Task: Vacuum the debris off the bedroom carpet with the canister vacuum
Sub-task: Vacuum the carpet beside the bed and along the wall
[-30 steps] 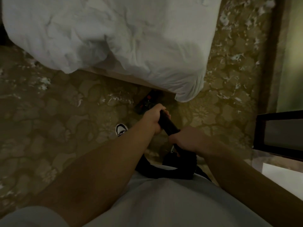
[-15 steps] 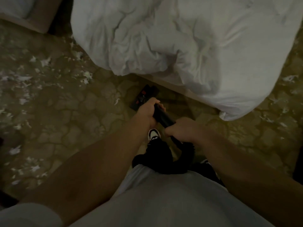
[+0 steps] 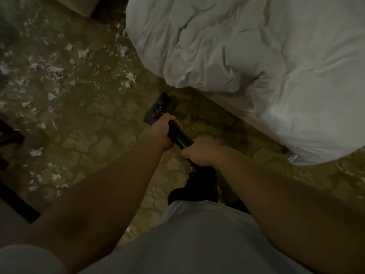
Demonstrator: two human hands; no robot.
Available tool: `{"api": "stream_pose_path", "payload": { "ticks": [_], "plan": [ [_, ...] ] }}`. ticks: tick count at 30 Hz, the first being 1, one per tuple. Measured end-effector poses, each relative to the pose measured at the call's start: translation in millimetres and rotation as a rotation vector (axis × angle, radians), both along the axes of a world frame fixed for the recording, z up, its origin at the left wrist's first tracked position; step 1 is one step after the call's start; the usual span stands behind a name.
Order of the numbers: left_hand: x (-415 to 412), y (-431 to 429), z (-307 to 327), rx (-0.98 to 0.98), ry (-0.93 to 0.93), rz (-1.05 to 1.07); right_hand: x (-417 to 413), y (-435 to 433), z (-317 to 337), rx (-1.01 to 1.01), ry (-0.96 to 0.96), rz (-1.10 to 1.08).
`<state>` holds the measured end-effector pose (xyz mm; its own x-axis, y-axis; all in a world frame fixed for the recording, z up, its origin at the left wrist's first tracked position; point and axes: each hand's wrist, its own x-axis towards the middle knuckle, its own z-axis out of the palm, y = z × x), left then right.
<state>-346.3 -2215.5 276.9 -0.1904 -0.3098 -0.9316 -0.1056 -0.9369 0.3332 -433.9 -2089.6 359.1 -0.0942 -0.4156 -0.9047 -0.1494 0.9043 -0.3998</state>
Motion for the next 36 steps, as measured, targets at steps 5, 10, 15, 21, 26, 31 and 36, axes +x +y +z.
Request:
{"api": "stream_pose_path", "payload": {
  "ticks": [5, 10, 15, 21, 26, 31, 36],
  "plan": [
    [4, 9, -2, 0.027, -0.016, 0.009, 2, 6, -3, 0.012, -0.030, 0.001],
    [-14, 40, 1, 0.048, -0.004, -0.022, -11, 37, 0, 0.043, -0.061, -0.055],
    [-43, 94, 7, 0.063, 0.012, -0.067, -29, 95, -3, 0.073, -0.064, -0.122],
    [-85, 183, 5, 0.050, 0.036, -0.221, -59, 190, 6, 0.076, -0.013, -0.179],
    [-127, 280, 4, 0.028, 0.048, -0.344, -85, 293, 10, 0.097, 0.028, -0.290],
    [-164, 378, 0, 0.085, 0.076, -0.452, -103, 389, 8, 0.151, 0.028, -0.431],
    [-184, 445, 5, 0.124, 0.086, -0.557, -103, 453, 6, 0.197, 0.017, -0.580]
  ]
}}
